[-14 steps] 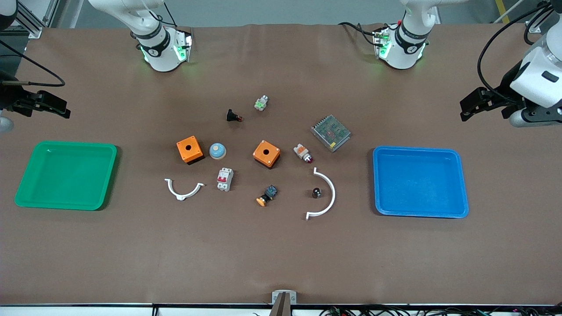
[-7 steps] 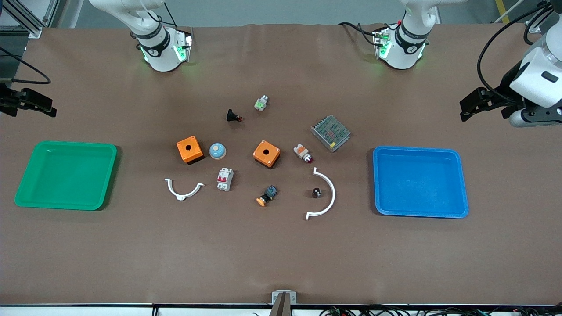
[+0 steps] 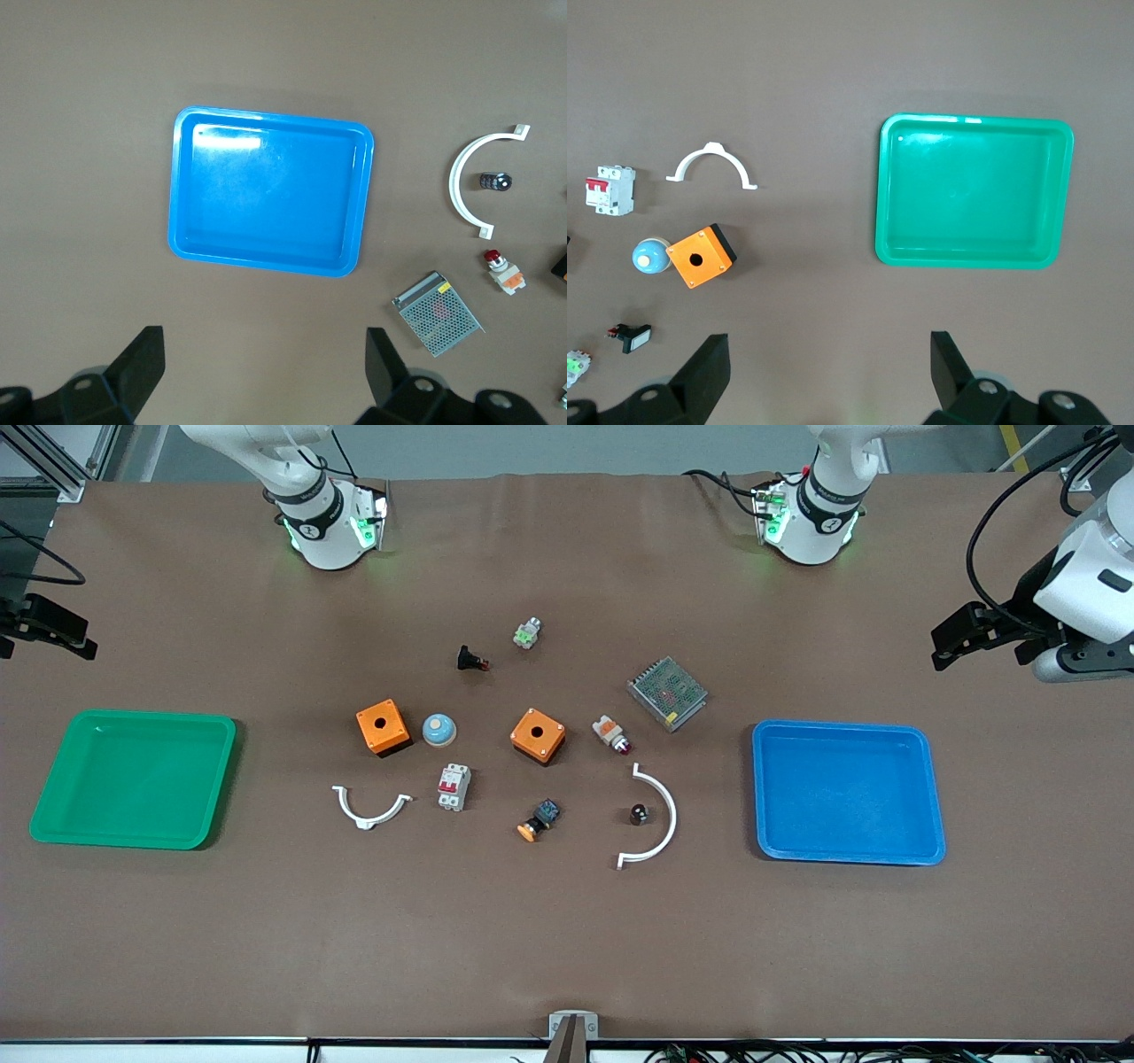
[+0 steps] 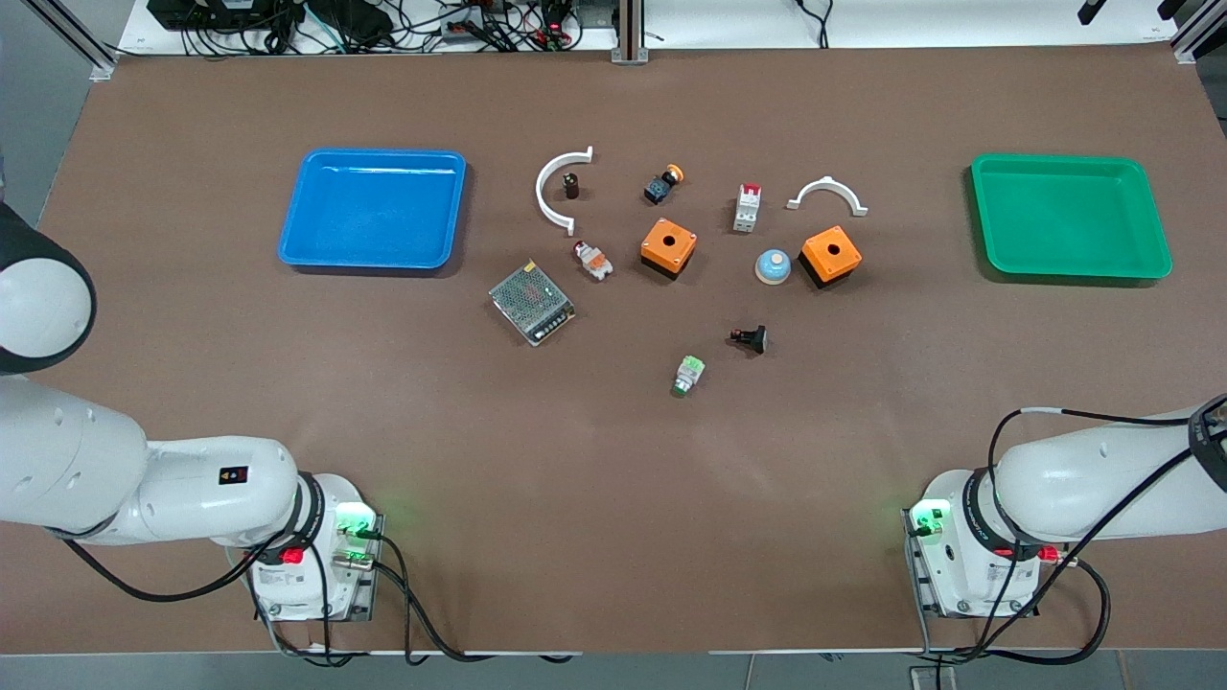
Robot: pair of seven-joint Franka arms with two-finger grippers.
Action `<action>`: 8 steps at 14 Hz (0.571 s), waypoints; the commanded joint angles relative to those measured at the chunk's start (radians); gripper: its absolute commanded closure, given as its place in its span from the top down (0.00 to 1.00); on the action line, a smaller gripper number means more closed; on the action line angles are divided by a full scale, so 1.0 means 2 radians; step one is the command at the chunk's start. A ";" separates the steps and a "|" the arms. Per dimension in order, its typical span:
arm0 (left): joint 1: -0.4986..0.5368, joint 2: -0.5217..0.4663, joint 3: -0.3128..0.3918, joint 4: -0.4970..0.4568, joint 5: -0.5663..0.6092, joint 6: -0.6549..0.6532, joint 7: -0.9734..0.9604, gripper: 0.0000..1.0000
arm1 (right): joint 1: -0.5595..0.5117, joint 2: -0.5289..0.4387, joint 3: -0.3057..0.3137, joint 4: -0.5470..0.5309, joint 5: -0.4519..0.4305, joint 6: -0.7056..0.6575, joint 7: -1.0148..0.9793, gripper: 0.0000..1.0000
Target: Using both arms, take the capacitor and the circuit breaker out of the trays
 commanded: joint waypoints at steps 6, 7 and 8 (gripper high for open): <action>0.006 0.000 -0.005 -0.001 0.006 0.003 0.008 1.00 | -0.004 0.005 0.008 0.019 0.009 -0.004 -0.002 1.00; 0.005 0.000 -0.005 -0.001 0.006 0.003 0.008 1.00 | -0.004 0.005 0.008 0.019 0.010 -0.004 -0.002 1.00; 0.005 0.000 -0.005 -0.001 0.006 0.003 0.008 1.00 | -0.005 0.005 0.008 0.019 0.010 -0.004 -0.002 1.00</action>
